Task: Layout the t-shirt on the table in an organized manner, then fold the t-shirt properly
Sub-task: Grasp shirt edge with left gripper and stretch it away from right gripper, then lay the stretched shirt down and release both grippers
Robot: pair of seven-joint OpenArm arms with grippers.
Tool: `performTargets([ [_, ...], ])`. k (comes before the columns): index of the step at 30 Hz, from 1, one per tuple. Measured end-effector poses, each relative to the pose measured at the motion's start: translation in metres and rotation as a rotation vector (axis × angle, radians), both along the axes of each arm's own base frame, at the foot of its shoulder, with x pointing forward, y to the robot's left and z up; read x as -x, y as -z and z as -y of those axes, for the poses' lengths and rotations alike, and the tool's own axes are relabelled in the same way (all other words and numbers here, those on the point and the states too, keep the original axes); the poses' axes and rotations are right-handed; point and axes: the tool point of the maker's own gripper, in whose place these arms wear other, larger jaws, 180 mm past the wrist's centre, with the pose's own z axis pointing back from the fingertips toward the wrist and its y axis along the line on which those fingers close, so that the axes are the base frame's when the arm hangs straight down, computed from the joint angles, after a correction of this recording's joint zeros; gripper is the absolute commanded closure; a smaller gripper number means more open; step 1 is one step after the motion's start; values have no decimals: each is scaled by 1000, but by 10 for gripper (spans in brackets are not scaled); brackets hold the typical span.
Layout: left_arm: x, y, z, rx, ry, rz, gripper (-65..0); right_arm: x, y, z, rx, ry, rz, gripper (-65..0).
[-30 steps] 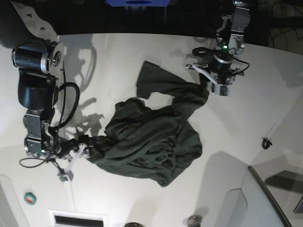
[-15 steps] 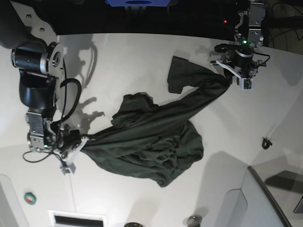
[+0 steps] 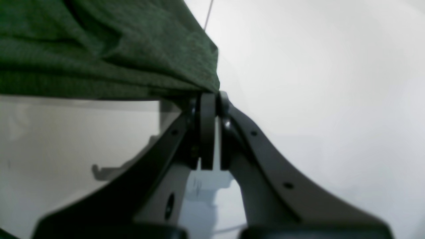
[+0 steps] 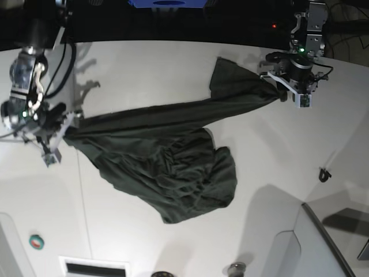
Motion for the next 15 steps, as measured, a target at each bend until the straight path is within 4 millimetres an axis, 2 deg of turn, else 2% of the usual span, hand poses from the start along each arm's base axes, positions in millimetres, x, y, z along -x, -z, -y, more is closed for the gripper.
performTargets([
  [3, -7, -12, 10, 11, 15, 27, -204, 23, 0, -3, 16, -3, -15, -9],
  [6, -22, -31, 24, 26, 38, 88, -204, 18, -6, 0, 8, 14, 13, -11],
  [8, -34, -51, 31, 26, 54, 152, -204, 17, -11, 18, 3, 81, 41, -14],
  [10, -43, -66, 37, 34, 55, 190, -204, 28, -10, 40, 35, 136, 1, -18],
  [12, -46, -72, 47, 56, 50, 174, -204, 42, -6, 51, 69, 164, -64, -59],
  [15, -60, -81, 72, 117, 42, 175, -204, 45, -9, 48, 69, 170, -84, -212],
])
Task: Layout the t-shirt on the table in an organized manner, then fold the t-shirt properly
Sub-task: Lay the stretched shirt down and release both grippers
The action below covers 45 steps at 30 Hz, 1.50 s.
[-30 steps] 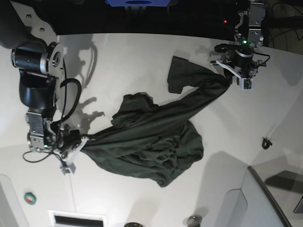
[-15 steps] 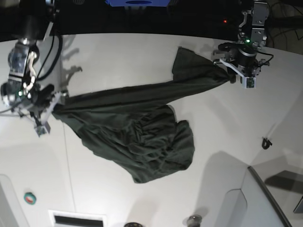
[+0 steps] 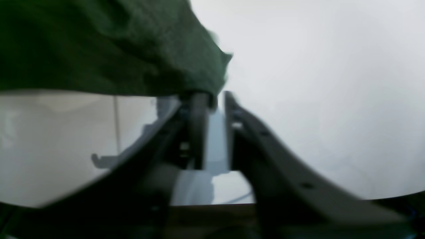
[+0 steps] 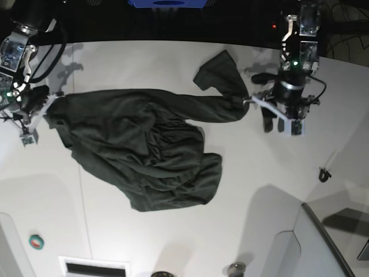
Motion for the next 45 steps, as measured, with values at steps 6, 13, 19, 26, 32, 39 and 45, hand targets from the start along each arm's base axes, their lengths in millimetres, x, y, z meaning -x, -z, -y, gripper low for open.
performTargets([
  [6, -47, -22, 93, 74, 205, 73, -204, -13, -28, 0, 33, -1, 79, -389],
  [13, -40, 33, 215, 158, 429, -88, -204, -63, -24, -17, -65, -14, 182, -389],
  [19, -3, 86, 238, 108, 538, -228, -204, -93, 12, -36, -191, -16, 151, -390],
  [26, 19, 89, 184, 37, 539, -213, -204, -141, 18, -52, -310, -12, 155, -396],
  [32, 25, 84, 167, 8, 521, -237, -204, -137, 32, -69, -303, -77, 78, -393],
  [39, 17, 67, 121, 10, 384, -200, -204, -135, 39, -102, -338, -136, 66, -389],
  [45, 13, 56, 84, -26, 311, -176, -204, -145, 35, -77, -277, -25, 108, -389],
])
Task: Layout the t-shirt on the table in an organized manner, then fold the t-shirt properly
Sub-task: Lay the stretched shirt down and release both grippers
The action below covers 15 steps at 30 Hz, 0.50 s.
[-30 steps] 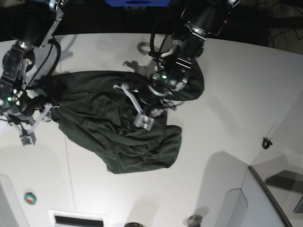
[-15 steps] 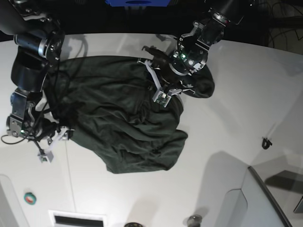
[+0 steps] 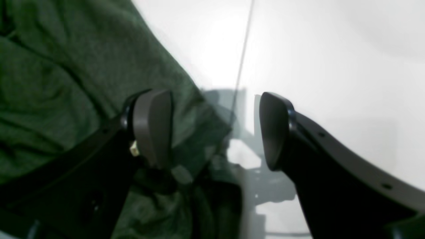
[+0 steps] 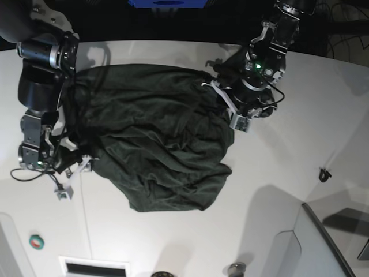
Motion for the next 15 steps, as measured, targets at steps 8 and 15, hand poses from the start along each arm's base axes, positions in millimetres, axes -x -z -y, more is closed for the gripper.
performTargets([
  [8, -6, -40, -7, 26, -33, 104, -204, -3, -1, 32, 60, 181, 42, -390],
  [15, 13, -49, -61, -5, -171, 107, -204, 70, -49, 51, 58, 255, 98, -396],
])
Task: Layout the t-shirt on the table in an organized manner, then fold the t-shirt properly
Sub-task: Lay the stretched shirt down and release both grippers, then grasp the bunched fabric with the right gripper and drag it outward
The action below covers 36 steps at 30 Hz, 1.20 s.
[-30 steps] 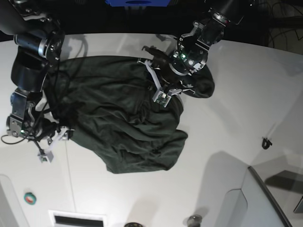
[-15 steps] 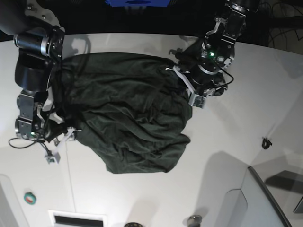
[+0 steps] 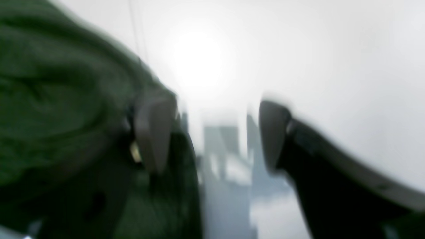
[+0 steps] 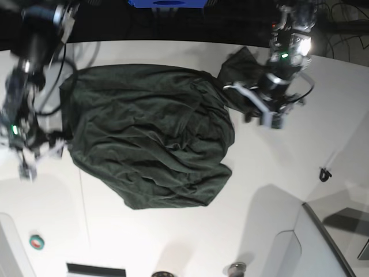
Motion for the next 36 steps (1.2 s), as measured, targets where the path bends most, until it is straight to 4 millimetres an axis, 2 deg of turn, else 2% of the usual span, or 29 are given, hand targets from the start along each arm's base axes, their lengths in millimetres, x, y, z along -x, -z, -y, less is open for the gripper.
performTargets([
  [2, 9, 1, -29, -31, -67, -13, -204, 27, -1, -18, -50, -30, 8, -396],
  [4, 14, 0, -47, -60, -106, -18, -204, 51, 1, -24, -66, -13, -11, -396],
  [7, 22, 1, -54, -63, -121, -21, -204, 75, 1, -29, -71, 14, -18, -396],
  [12, 44, 7, -73, -90, -127, -70, -204, 121, 23, -57, -146, 38, -116, -396],
  [14, 46, 6, -73, -80, -92, -73, -204, 133, 28, -58, -154, 51, -132, -396],
  [19, 56, 12, -64, -36, -20, -99, -222, 139, 26, -43, -235, 164, -60, -396],
  [22, 58, 12, -66, -28, -25, -99, -285, 140, 26, -39, -238, 179, -57, -396],
  [24, 59, 14, -55, -3, 1, -103, -313, 137, 25, -44, -240, 158, -52, -393],
  [25, 58, 16, -47, 9, 9, -103, -313, 134, 24, -55, -241, 94, -52, -392],
  [27, 56, 18, -35, 31, 24, -101, -286, 125, 20, -96, -269, -136, -43, -390],
  [28, 54, 17, -29, 44, 41, -95, -252, 121, 17, -111, -272, -222, -37, -390],
  [30, 48, 14, -32, 52, 21, -78, -155, 114, 11, -135, -269, -337, -24, -390],
  [32, 46, 8, -49, 34, -21, -58, -30, 108, 4, -156, -260, -444, -11, -390],
  [33, 47, 6, -60, 23, -48, -53, 0, 106, 0, -166, -254, -492, -6, -390],
  [36, 57, 1, -93, -23, -131, -55, 0, 93, -14, -206, -260, -632, 35, -390],
])
